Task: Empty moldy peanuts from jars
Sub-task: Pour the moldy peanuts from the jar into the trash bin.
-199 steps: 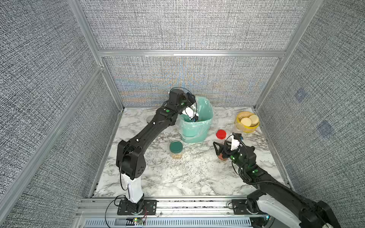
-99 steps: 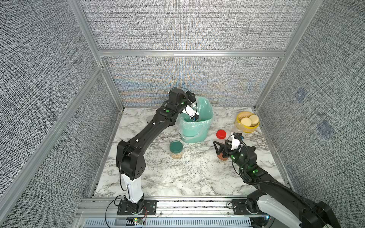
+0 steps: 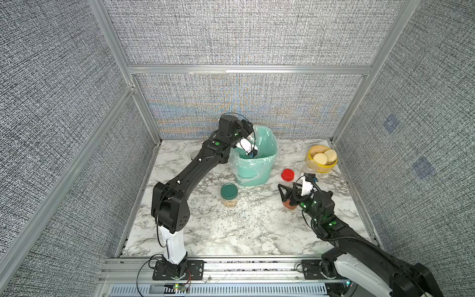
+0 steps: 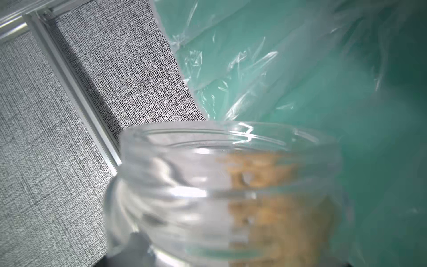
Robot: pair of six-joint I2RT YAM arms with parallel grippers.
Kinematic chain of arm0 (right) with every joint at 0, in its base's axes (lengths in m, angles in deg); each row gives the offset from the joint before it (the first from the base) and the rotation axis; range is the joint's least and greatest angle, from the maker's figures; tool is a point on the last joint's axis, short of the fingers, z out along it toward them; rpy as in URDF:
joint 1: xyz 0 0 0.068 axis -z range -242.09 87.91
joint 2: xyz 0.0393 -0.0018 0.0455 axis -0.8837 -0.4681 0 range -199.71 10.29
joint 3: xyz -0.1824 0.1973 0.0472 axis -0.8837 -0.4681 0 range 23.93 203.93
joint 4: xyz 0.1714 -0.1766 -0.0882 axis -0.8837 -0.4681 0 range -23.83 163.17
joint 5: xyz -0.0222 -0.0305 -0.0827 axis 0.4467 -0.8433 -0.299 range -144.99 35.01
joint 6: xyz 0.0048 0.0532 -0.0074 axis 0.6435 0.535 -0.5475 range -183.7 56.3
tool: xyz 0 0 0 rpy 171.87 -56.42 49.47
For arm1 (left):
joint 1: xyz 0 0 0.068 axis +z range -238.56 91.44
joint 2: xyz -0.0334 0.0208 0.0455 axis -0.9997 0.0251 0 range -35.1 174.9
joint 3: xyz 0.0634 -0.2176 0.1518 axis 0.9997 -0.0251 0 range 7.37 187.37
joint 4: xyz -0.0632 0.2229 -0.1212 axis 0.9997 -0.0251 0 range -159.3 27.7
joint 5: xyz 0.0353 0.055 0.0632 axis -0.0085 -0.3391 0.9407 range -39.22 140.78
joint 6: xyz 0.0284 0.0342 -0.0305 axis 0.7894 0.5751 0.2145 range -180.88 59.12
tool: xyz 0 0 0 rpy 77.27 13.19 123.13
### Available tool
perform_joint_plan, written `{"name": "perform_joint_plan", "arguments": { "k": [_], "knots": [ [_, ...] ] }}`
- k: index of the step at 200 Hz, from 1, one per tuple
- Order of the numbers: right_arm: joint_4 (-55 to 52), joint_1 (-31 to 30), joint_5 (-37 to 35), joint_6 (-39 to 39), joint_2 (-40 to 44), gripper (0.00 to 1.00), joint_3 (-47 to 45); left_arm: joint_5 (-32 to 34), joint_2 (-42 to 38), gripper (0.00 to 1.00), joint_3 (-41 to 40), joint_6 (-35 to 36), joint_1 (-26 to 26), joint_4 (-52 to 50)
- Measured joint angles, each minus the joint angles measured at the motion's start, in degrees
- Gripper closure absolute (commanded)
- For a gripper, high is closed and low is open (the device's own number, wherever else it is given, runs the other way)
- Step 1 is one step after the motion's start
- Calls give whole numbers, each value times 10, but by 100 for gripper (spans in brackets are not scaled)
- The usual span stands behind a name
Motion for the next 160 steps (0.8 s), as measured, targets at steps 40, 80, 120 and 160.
{"name": "perform_joint_plan", "arguments": {
  "k": [40, 80, 120, 160],
  "knots": [
    [0, 1, 0, 0, 1, 2, -1, -56, -17, 100, 30, -130, 8, -61],
    [1, 1, 0, 2, -2, 2, -5, -119, -24, 100, 74, -248, 22, -115],
    [4, 1, 2, 3, -3, 2, -7, -171, -24, 100, 93, -308, 26, -157],
    [4, 1, 2, 6, -2, 2, -10, -147, -18, 100, 66, -259, 23, -148]
  ]
}}
